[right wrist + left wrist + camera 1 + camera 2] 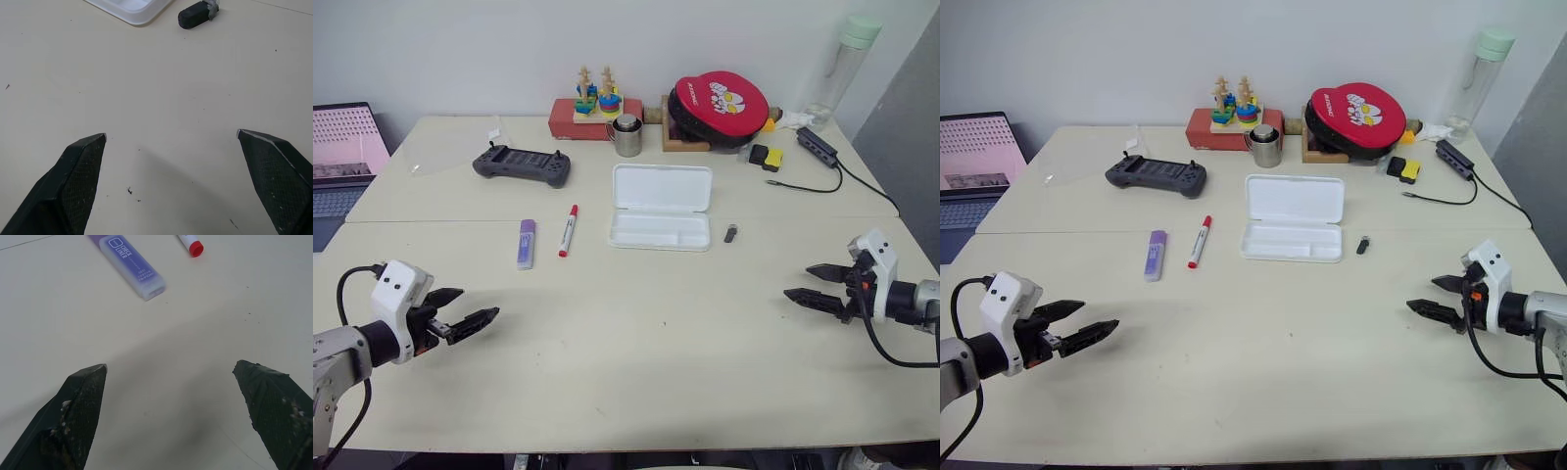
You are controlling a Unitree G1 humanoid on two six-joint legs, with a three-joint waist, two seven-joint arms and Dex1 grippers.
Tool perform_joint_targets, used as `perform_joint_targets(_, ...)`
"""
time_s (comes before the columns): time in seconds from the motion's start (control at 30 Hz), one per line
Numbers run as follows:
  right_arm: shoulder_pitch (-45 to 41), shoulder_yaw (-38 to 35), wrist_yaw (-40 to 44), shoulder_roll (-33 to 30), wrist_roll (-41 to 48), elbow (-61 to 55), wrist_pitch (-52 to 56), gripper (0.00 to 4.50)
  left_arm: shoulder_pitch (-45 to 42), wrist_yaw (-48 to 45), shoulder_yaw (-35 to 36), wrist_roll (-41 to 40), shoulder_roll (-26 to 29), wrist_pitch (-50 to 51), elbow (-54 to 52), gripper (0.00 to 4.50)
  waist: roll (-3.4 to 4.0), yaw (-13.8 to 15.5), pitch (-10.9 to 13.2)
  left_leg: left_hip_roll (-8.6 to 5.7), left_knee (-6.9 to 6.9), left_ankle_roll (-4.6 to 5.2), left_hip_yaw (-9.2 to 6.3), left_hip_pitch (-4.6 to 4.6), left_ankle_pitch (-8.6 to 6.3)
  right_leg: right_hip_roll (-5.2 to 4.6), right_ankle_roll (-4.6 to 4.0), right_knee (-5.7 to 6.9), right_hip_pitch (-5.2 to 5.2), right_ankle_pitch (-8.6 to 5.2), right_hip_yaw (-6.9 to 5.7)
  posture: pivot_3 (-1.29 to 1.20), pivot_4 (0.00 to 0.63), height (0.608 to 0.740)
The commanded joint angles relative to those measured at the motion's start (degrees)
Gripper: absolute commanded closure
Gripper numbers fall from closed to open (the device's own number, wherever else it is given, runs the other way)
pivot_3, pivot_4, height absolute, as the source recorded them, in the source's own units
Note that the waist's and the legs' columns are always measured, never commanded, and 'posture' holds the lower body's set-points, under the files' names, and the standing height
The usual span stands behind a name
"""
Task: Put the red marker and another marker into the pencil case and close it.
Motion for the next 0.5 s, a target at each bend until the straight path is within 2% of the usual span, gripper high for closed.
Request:
perform_joint_targets(0.03,-0.02,-0.97,1.38,-1.56,0.23,-1.38,-0.3,0.0,-1.2,0.74,2.98,-0.56,0.01,-0.34,0.27,0.06,0.0,0.02,0.0,0.0,0.0,0.0,0.0,0.0,0.0,0.0,0.0,0.0,0.0,0.0,0.0,0.0,0.15,0.74)
perform_joint_targets(0.5,0.0,-0.96,1.84,-1.63,0.28,-1.26,-0.5,0.0,-2.91,2.43,2.57,0.64,-0.75,-2.65,2.81,0.06,-0.02,0.06,0.01,0.0,0.0,0.0,0.0,0.0,0.0,0.0,0.0,0.0,0.0,0.0,-0.01,0.0,0.15,0.74)
